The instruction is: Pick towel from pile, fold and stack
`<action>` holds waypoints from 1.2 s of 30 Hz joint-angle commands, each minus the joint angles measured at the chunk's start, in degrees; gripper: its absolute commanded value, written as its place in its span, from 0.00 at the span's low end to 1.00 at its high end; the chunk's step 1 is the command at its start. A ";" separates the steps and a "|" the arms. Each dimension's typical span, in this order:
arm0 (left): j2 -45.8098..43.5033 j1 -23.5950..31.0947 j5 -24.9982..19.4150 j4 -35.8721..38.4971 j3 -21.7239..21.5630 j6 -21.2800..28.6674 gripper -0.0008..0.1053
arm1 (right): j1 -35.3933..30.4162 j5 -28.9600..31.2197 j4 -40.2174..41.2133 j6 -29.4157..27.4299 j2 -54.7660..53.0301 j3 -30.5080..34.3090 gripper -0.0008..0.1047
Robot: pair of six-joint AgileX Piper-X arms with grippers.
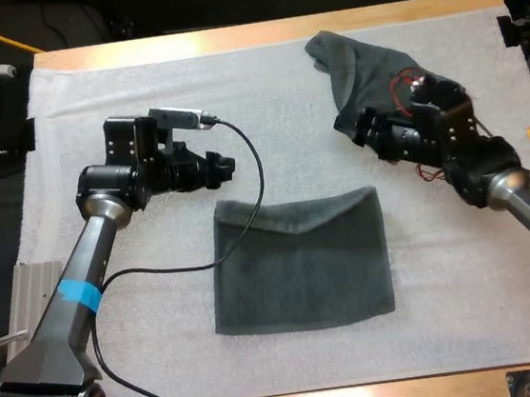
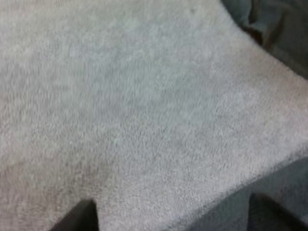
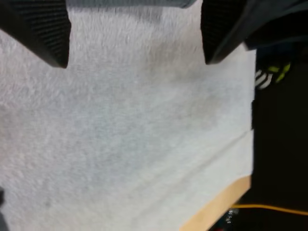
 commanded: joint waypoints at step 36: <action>-26.38 -0.13 0.79 30.42 6.72 7.00 0.59 | 17.05 3.75 26.35 -15.25 3.72 -2.53 0.01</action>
